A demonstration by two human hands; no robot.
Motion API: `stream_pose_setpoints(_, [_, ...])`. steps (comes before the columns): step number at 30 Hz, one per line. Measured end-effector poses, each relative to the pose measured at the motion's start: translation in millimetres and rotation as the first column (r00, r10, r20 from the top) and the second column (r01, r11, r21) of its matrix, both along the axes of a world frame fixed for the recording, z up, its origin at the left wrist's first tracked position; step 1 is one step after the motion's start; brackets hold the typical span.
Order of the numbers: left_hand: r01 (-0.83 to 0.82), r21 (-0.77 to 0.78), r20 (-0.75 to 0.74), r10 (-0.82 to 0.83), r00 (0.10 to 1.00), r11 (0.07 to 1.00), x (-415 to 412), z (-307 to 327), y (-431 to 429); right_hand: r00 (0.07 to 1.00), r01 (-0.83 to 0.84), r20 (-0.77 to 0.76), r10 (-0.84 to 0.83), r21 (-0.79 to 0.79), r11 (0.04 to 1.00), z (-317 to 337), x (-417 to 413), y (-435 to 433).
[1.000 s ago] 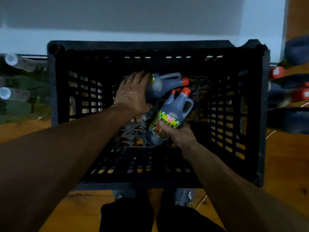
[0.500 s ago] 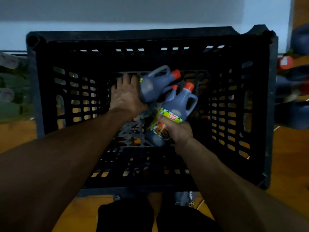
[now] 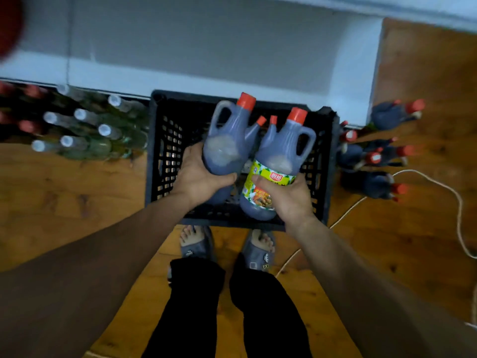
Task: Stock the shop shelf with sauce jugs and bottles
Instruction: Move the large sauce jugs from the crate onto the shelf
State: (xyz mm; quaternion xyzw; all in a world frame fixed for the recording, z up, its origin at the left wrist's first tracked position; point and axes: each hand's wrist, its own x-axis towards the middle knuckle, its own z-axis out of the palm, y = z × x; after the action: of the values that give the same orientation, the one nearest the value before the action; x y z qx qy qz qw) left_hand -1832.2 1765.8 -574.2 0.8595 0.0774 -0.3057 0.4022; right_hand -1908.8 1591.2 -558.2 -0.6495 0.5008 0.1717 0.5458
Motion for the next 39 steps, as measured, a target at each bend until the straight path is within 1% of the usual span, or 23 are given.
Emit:
stream_pose_setpoints(3, [-0.056,-0.102,0.024,0.059,0.998,0.993,4.0,85.2,-1.5,0.995,-0.066,0.068,0.07,-0.062,0.996,87.3,9.5,-7.1])
stream_pose_setpoints(5, [-0.062,-0.168,0.06,0.073,0.996,0.984,8.1,138.4,0.4,0.984,-0.086,0.15,0.096,-0.072,0.994,142.3,15.4,-12.5])
stream_pose_setpoints(7, [-0.088,-0.226,0.092,0.111,0.99,0.97,12.8,194.3,1.1,0.969,-0.084,0.227,0.1,-0.076,0.994,197.0,22.5,-15.7])
stream_pose_setpoints(8, [-0.092,-0.254,0.136,0.13,0.982,0.963,15.4,219.4,2.4,0.958,-0.079,0.268,0.1,-0.088,0.993,222.8,26.7,-16.2])
stream_pose_setpoints(11, [-0.101,-0.298,0.216,0.17,0.961,0.949,18.7,291.8,3.5,0.921,-0.061,0.372,0.113,-0.15,0.987,296.7,35.3,-17.2])
stream_pose_setpoints(14, [-0.09,-0.36,0.27,0.196,0.943,0.929,27.4,356.7,3.2,0.87,-0.07,0.464,0.165,-0.215,0.974,367.6,46.6,-18.2])
stream_pose_setpoints(18, [-0.053,-0.435,0.385,0.239,0.892,0.899,36.1,437.2,0.8,0.791,-0.083,0.576,0.205,-0.231,0.969,450.5,53.3,-19.3])
stream_pose_setpoints(21, [-0.017,-0.473,0.456,0.261,0.851,0.881,42.7,485.6,0.7,0.727,-0.073,0.655,0.206,-0.225,0.972,500.4,57.1,-22.1])
stream_pose_setpoints(26, [0.031,-0.506,0.558,0.3,0.773,0.862,56.8,559.4,-0.1,0.615,-0.079,0.739,0.274,-0.288,0.954,566.7,71.7,-27.1])
stream_pose_setpoints(31, [0.081,-0.538,0.626,0.334,0.704,0.839,92.4,603.8,-7.0,0.563,-0.022,0.78,0.273,-0.316,0.949,608.7,102.4,-36.7])
stream_pose_setpoints(36, [0.097,-0.511,0.65,0.31,0.694,0.854,144.8,613.5,-8.7,0.551,0.063,0.799,0.241,-0.327,0.943,626.1,147.3,-40.5])
stream_pose_setpoints(39, [0.122,-0.492,0.663,0.281,0.694,0.862,177.4,613.3,-9.6,0.581,0.122,0.791,0.194,-0.321,0.939,620.9,173.6,-42.0])
